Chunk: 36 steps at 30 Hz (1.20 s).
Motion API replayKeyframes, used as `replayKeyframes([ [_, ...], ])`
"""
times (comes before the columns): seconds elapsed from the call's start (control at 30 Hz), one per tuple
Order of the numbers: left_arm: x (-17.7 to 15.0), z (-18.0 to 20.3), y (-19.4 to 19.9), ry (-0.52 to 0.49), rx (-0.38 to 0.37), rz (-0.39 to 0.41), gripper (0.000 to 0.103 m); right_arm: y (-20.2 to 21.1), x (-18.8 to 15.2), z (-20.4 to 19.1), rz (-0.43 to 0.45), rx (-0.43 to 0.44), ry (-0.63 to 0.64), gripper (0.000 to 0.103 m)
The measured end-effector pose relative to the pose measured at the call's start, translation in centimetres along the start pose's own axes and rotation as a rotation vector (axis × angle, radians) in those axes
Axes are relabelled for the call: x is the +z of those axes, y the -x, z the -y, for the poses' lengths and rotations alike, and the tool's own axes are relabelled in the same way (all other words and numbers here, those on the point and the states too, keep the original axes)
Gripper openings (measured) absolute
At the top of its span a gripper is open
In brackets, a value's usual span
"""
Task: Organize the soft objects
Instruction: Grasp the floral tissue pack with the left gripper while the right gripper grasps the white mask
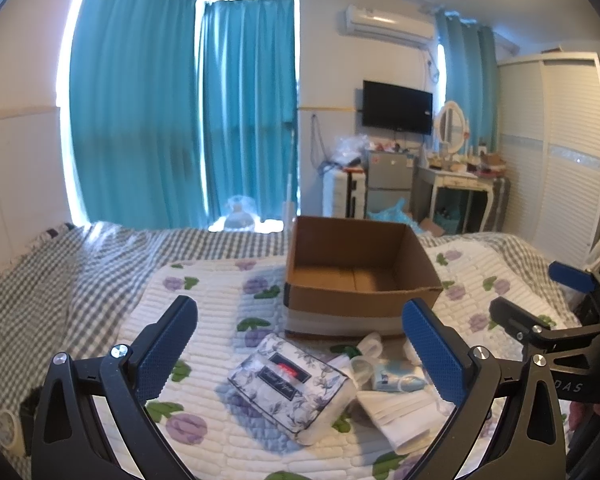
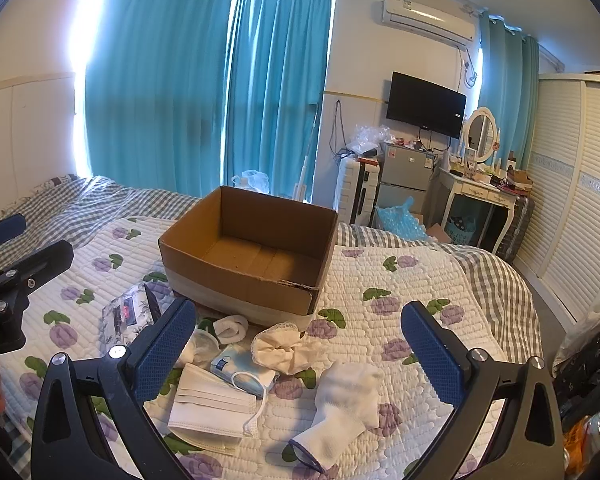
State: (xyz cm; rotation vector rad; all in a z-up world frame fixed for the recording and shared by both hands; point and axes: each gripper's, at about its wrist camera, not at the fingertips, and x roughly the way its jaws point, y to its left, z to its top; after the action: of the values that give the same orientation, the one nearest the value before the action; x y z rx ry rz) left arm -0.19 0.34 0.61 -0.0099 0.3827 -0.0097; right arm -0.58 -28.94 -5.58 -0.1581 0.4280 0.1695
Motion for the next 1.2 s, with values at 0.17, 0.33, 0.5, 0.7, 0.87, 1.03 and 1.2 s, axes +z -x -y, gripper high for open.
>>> replayKeyframes([
  [0.17, 0.6, 0.2, 1.3, -0.002, 0.025, 0.008, 0.103, 0.5, 0.3, -0.1, 0.004, 0.003, 0.008, 0.103],
  [0.33, 0.6, 0.1, 3.2, -0.009, 0.061, 0.003, 0.103, 2.4, 0.9, -0.5, 0.036, 0.014, 0.043, 0.103],
  [0.5, -2.0, -0.7, 2.9, -0.006, 0.112, -0.075, 0.103, 3.5, 0.3, -2.2, 0.022, 0.028, 0.105, 0.103],
  [0.7, -6.9, -1.5, 0.5, -0.032, 0.154, -0.224, 0.103, 1.2, -3.1, -5.2, -0.095, 0.111, 0.169, 0.102],
  [0.87, -8.3, -2.5, -0.4, -0.025, 0.167, -0.263, 0.103, -2.6, -6.5, -8.9, -0.204, 0.144, 0.290, 0.068],
  [1.03, -8.4, -3.9, -0.7, 0.025, 0.160, -0.276, 0.103, -6.1, -8.8, -10.5, -0.312, 0.181, 0.309, 0.055],
  [1.2, -8.8, -4.4, -1.3, 0.049, 0.143, -0.300, 0.103, -7.1, -9.3, -10.7, -0.332, 0.180, 0.308, 0.023],
])
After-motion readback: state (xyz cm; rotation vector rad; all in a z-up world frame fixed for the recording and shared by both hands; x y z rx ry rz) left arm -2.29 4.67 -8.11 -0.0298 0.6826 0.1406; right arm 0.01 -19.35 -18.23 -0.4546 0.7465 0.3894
